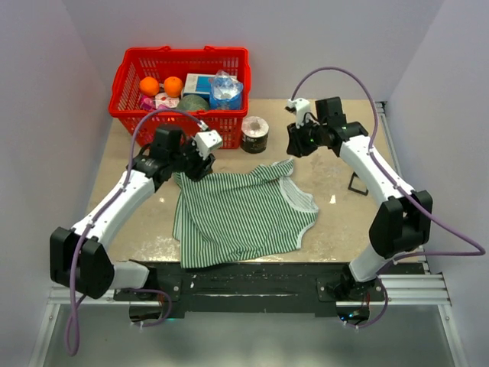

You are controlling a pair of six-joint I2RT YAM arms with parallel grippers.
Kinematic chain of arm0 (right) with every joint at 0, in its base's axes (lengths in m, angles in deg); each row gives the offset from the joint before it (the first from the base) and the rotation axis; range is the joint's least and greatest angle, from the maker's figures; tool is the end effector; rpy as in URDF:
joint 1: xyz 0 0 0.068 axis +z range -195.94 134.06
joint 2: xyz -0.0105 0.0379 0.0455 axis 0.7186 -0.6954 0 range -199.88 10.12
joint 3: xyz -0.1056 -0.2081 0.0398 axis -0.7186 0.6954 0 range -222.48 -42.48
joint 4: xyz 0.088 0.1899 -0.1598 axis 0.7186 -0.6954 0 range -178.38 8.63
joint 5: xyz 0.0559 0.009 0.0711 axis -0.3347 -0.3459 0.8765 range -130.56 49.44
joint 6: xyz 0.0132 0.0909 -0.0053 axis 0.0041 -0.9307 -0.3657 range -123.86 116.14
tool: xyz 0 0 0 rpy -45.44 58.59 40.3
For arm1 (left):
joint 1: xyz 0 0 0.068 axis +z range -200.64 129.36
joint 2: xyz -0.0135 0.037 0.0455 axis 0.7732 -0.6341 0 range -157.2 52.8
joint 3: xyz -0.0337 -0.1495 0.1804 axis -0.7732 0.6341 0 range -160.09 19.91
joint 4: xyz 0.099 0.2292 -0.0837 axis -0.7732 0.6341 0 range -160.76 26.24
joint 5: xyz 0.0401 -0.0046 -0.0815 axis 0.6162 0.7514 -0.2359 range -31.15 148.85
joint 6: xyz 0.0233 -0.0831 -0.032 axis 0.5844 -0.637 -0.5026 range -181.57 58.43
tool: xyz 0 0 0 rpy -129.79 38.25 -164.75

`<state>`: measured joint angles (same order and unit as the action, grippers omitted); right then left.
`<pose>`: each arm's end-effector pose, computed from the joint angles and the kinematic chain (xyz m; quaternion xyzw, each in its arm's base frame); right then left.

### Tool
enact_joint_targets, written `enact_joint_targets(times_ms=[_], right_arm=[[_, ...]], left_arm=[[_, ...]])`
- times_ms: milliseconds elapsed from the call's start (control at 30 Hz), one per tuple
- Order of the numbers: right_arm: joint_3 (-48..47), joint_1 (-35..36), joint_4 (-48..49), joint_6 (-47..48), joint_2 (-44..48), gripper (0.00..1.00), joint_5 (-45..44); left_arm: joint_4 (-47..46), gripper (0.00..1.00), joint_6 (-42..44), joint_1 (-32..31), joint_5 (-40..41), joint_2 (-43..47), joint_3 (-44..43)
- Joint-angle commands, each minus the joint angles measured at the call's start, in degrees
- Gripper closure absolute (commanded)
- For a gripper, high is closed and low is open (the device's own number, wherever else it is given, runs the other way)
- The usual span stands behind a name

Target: Remove the brooch from the garment

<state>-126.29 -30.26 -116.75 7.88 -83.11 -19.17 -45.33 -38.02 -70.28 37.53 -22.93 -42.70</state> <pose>0.3705 0.1353 0.2521 -0.2843 0.8644 0.1842 0.3715 0.3068 -0.1413 0.2413 0.4005 0.7936 -0.1520 0.4320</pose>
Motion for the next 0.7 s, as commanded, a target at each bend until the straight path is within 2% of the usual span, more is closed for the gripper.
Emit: enact_joint_targets(times_ms=[0, 167, 300, 400, 533, 667], right_arm=[[1.81, 0.4, -7.4, 13.28, -3.26, 0.8, 7.87], [2.5, 0.4, -9.46, 14.71, -9.6, 0.82, 6.39], [5.84, 2.76, -4.27, 10.76, -10.48, 0.84, 3.15], [11.63, 6.97, -3.39, 11.46, -8.38, 0.84, -0.73], [18.85, 9.71, -1.37, 3.57, -3.72, 0.8, 1.82], [21.76, 10.16, -1.79, -0.41, -1.34, 0.76, -2.57]], left_arm=[[1.8, 0.6, 2.55, -0.31, -13.84, -6.62, 3.28], [1.38, 0.65, 2.12, -0.23, -7.61, -10.93, 6.52], [-3.28, 0.53, -1.39, -0.31, 0.91, -13.04, 7.15], [-3.19, 0.5, -3.86, -0.31, 5.74, -15.42, 6.62], [-4.6, 0.47, -6.41, -0.14, 8.57, -14.63, 9.42], [-5.48, 0.46, -6.94, 1.35, 10.16, -15.24, 11.02]])
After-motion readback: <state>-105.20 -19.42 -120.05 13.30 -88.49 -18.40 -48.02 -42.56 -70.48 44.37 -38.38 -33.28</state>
